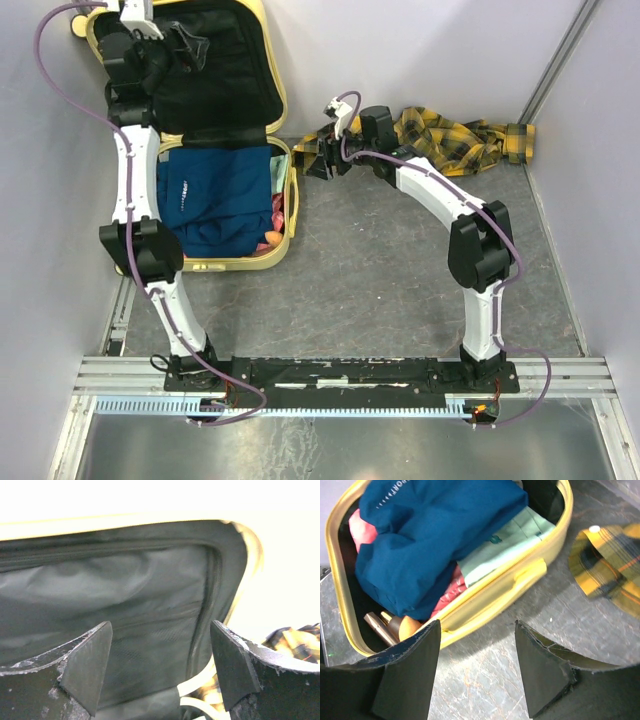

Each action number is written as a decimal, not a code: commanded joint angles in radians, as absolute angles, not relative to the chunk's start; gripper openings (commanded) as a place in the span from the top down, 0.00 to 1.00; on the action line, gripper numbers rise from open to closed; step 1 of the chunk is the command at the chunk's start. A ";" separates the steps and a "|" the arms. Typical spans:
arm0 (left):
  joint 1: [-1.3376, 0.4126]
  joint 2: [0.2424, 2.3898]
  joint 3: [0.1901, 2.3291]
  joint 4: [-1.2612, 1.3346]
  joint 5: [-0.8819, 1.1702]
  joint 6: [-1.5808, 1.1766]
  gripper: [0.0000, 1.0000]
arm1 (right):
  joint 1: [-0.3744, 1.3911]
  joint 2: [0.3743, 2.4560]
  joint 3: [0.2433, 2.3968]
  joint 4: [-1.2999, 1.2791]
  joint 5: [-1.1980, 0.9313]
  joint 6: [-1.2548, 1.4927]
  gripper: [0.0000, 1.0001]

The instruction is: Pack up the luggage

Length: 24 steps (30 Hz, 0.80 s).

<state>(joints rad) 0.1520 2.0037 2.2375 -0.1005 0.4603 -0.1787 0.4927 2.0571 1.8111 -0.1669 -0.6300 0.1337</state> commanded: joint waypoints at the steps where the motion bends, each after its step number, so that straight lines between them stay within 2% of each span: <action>1: 0.055 2.057 2.314 0.047 0.510 -0.337 0.16 | 0.474 1.969 1.763 -0.155 -0.588 0.116 0.32; 8: -0.082 2.107 2.288 0.136 0.465 -0.237 0.20 | 0.454 1.926 1.720 -0.175 -0.548 0.087 0.32; 13: -0.132 2.191 2.380 0.139 0.366 -0.137 0.23 | 0.452 1.889 1.675 -0.172 -0.524 0.072 0.33; 19: -0.139 2.233 2.424 0.128 0.187 -0.119 0.30 | 0.452 1.865 1.667 -0.193 -0.523 0.042 0.33; 24: -0.142 2.254 2.416 0.153 0.171 -0.126 0.33 | 0.453 1.859 1.659 -0.196 -0.514 0.034 0.33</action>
